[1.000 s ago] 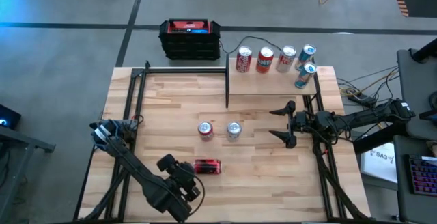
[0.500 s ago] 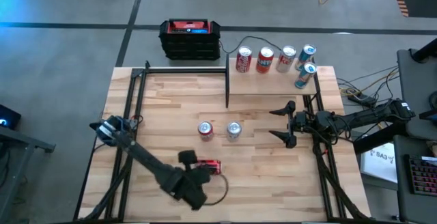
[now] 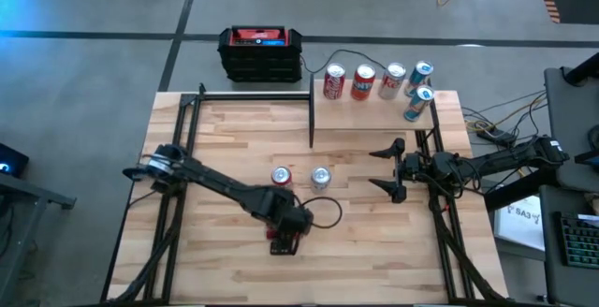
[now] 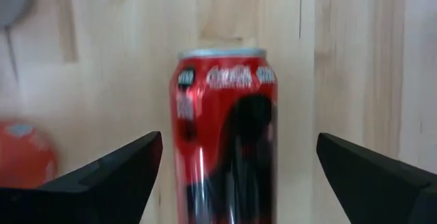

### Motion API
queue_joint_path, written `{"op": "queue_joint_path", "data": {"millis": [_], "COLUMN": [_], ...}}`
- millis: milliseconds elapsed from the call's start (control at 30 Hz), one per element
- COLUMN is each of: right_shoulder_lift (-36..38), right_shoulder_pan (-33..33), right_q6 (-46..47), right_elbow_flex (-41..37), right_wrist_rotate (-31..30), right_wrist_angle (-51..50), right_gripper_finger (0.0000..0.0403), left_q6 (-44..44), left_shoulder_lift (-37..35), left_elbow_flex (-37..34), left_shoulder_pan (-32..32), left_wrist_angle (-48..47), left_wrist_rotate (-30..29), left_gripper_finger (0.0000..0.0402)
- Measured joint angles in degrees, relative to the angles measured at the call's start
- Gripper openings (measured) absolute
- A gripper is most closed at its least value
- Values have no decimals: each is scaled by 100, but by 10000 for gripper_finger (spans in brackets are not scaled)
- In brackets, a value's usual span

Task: Place canned beverage on shelf
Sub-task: Move the red white soda can to the bottom right of the red soda can

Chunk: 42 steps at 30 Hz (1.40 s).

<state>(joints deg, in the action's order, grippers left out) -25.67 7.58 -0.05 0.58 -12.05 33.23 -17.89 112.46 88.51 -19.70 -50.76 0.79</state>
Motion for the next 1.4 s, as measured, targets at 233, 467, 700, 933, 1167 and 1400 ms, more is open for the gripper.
{"op": "queue_joint_path", "data": {"millis": [233, 467, 700, 933, 1167, 1400], "right_shoulder_lift": [0, 0, 0, 0, 0, -1], "right_shoulder_pan": [0, 1, 0, 2, 0, 1], "right_q6": [1, 0, 0, 0, 0, 0], "right_elbow_flex": [-1, -2, -2, 0, -2, -1], "right_wrist_rotate": [0, 0, 0, 0, 0, 0], "right_wrist_angle": [0, 0, 0, 0, 0, 1], "right_gripper_finger": [383, 383, 383, 383, 383, 383], "left_q6": [95, 95, 242, -80, -83, -36], "left_shoulder_lift": [0, 0, -12, -5, 0, 2], "left_elbow_flex": [-628, -1339, -1896, -1868, -1783, -1217], "left_shoulder_pan": [48, 65, 70, 70, 78, 70], "left_wrist_angle": [1079, 2141, 2977, 3068, 3081, 2865], "left_wrist_rotate": [68, 73, 76, -151, -159, -182], "left_gripper_finger": [373, 373, 364, 283, 284, 284]}}
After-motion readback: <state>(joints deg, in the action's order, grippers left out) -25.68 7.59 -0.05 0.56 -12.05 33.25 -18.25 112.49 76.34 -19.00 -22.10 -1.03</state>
